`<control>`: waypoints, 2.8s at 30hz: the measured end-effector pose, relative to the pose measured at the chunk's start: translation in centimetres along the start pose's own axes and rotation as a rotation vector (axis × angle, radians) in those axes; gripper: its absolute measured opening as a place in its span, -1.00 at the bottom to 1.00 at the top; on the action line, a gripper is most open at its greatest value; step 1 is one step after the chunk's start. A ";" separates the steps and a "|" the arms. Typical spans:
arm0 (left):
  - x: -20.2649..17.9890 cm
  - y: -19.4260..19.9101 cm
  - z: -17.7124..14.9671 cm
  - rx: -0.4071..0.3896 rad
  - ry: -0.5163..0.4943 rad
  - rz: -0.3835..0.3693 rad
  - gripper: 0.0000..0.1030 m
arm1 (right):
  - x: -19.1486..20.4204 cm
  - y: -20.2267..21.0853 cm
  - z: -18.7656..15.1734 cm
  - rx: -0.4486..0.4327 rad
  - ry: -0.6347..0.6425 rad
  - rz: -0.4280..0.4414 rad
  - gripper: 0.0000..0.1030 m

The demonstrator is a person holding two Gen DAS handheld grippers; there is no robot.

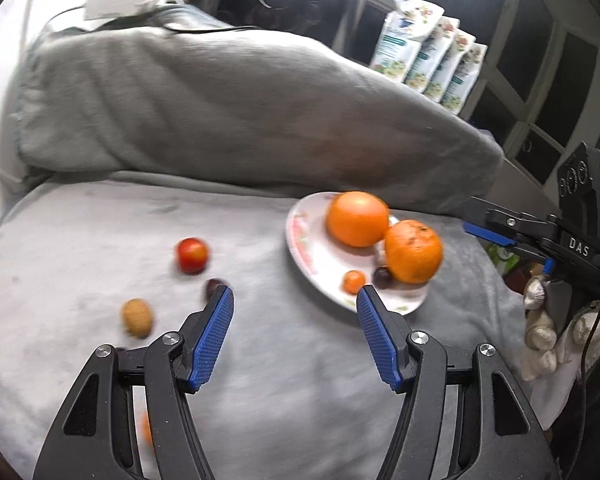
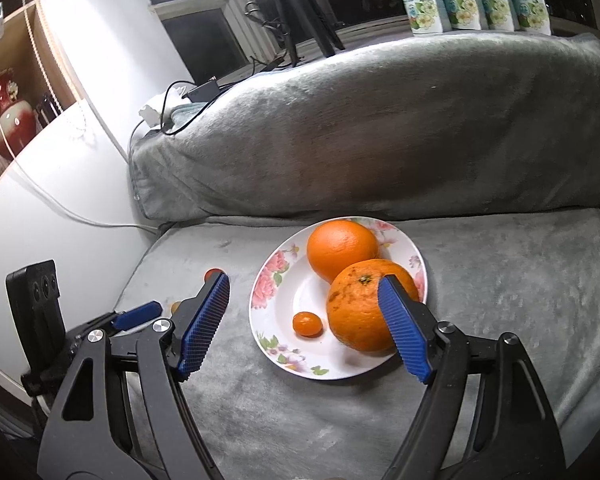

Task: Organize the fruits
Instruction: 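Move the left gripper to the brown kiwi while the right gripper approaches the dark plum, then grasp the brown kiwi with the left gripper while the right gripper grasps the dark plum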

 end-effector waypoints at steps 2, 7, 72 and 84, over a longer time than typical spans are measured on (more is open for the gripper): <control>0.8 0.3 -0.2 0.006 -0.007 0.018 0.24 | 0.7 -0.2 -0.3 0.011 0.029 0.028 0.54; 3.3 1.1 -0.6 0.015 -0.022 0.082 0.24 | 2.8 -0.8 -1.0 0.028 0.092 0.057 0.54; 10.0 -4.1 -2.9 0.174 0.003 0.127 -0.53 | 14.2 -18.2 -11.0 0.404 0.533 0.104 -0.52; 9.6 -2.9 -1.9 0.142 0.030 0.109 -0.54 | 13.6 -15.3 -9.2 0.334 0.472 0.139 -0.53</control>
Point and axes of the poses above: each gripper's, at about its wrist camera, not at the fingertips, and y roughly against the way its jaws point, x to its left, z to its top, the point moved 4 cm from there along -y, roughly the way its jaws point, and after that the axes turned 13 degrees about -x, right-handed, at the moved point
